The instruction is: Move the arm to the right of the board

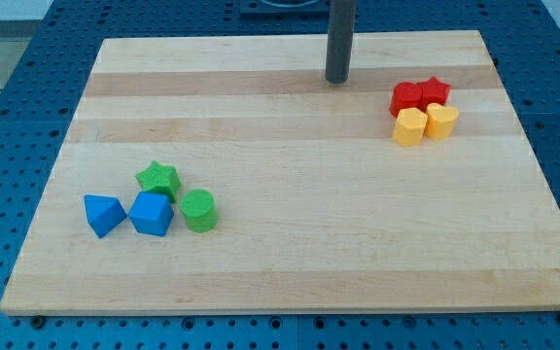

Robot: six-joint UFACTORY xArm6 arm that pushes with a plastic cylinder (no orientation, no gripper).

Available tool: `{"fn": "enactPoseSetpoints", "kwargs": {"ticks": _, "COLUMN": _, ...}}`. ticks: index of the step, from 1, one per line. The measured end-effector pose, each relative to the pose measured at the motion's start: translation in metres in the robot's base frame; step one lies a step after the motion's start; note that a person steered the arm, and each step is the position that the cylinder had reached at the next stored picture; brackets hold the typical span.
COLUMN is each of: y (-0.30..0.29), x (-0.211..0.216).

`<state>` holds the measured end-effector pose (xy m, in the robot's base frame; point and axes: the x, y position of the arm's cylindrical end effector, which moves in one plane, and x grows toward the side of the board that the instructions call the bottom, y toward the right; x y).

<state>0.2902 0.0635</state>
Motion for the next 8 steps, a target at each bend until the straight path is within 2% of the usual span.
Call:
{"fn": "enactPoseSetpoints", "kwargs": {"ticks": 2, "y": 0.001, "x": 0.0}}
{"fn": "enactPoseSetpoints", "kwargs": {"ticks": 3, "y": 0.021, "x": -0.013}}
{"fn": "enactPoseSetpoints", "kwargs": {"ticks": 5, "y": 0.116, "x": -0.089}}
{"fn": "enactPoseSetpoints", "kwargs": {"ticks": 6, "y": 0.163, "x": -0.084}}
{"fn": "enactPoseSetpoints", "kwargs": {"ticks": 7, "y": 0.249, "x": -0.055}}
{"fn": "enactPoseSetpoints", "kwargs": {"ticks": 8, "y": 0.282, "x": -0.047}}
